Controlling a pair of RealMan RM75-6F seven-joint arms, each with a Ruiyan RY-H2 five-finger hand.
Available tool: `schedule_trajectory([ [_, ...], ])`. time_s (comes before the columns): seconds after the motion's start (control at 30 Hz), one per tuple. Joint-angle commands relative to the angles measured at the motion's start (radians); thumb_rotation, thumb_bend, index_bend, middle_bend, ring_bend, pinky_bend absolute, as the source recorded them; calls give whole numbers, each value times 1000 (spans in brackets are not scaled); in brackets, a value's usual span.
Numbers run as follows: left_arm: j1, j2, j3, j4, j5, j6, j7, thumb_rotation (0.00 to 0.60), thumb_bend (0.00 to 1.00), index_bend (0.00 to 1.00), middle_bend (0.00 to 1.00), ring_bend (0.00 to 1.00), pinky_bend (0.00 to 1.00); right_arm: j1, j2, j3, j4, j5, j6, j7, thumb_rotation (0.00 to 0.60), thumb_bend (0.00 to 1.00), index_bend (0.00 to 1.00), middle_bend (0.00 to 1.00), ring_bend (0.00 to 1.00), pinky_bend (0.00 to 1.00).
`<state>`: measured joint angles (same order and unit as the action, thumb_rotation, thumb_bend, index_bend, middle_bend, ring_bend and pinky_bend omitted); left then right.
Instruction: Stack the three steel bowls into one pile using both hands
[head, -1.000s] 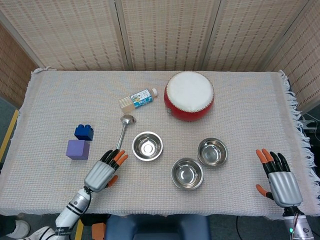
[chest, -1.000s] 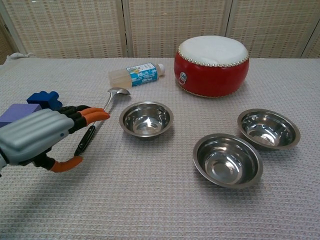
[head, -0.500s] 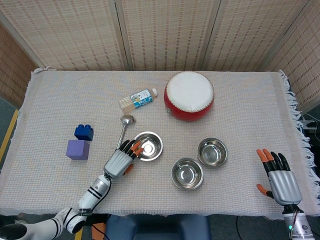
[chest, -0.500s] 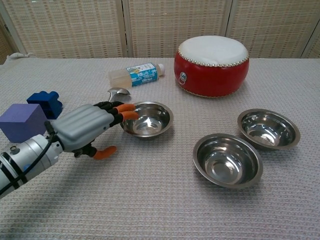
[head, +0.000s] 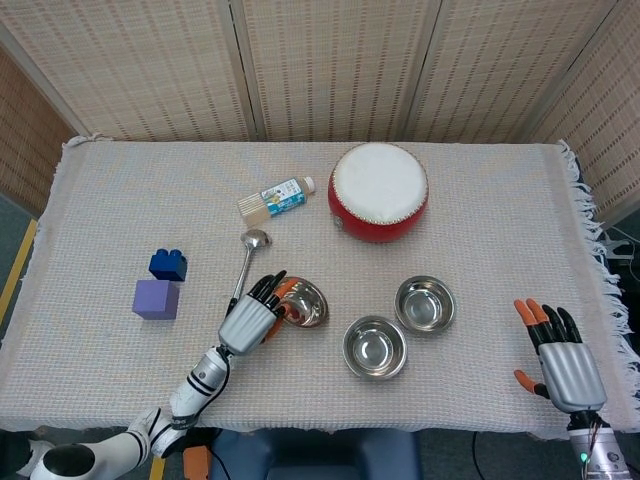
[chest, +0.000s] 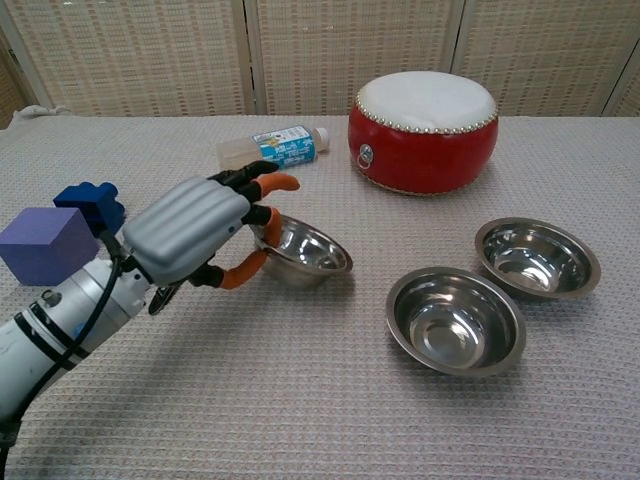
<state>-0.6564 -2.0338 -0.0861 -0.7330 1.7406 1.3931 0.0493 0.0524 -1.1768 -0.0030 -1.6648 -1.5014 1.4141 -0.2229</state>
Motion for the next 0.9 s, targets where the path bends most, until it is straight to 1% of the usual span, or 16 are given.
schedule_trajectory([
  [0.03,0,-6,10,-23,24,58,-4,600,637,757,106,0,191,-2,4,-2,-4,-5,5,3,600,79,0,0,0,0],
  [0.13,0,2,13,-68,34,84,11,600,636,761,118,0,188,-6,9,-6,-11,-16,15,9,600,78,0,0,0,0],
  [0.17,-11,1,13,-120,56,116,24,600,636,764,126,0,187,-11,16,-11,-19,-30,28,19,600,79,0,0,0,0],
  [0.2,-19,-3,5,-160,58,122,44,600,636,765,129,0,186,-16,24,-16,-25,-40,37,32,600,78,0,0,0,0],
  [0.3,-30,-7,-9,-275,35,87,74,600,637,768,140,0,183,-24,41,-16,-32,-53,59,60,600,78,0,0,0,0],
  [0.37,-38,-17,-11,-313,29,65,94,600,636,768,149,0,179,-28,46,-12,-34,-53,69,74,600,79,0,0,0,0],
  [0.5,-70,-56,-26,-323,20,13,160,600,635,766,151,0,171,-32,58,-6,-37,-46,77,95,600,79,0,0,0,0],
  [0.6,-93,-80,-32,-306,6,-37,190,600,636,757,150,0,167,-34,66,-3,-39,-44,81,108,600,78,0,0,0,0],
  [0.7,-104,-90,-28,-286,-5,-74,217,600,635,742,147,0,163,-35,68,1,-38,-42,84,112,600,78,0,0,0,0],
  [0.73,-107,-92,-24,-282,-11,-94,230,600,634,722,144,0,159,-34,68,3,-38,-40,83,112,600,78,0,0,0,0],
  [0.77,-109,-90,-20,-281,-15,-109,239,600,626,681,137,0,155,-34,67,4,-38,-37,81,111,600,78,0,0,0,0],
  [0.8,-112,-86,-15,-283,-18,-125,249,600,606,595,121,0,147,-33,67,5,-38,-34,80,110,600,78,0,0,0,0],
  [0.87,-116,-76,-10,-298,-33,-164,276,600,542,330,75,0,131,-31,65,7,-38,-28,74,105,600,78,0,0,0,0],
  [0.9,-117,-73,-11,-308,-40,-176,285,600,517,229,58,0,124,-31,64,8,-38,-26,72,104,600,78,0,0,0,0],
])
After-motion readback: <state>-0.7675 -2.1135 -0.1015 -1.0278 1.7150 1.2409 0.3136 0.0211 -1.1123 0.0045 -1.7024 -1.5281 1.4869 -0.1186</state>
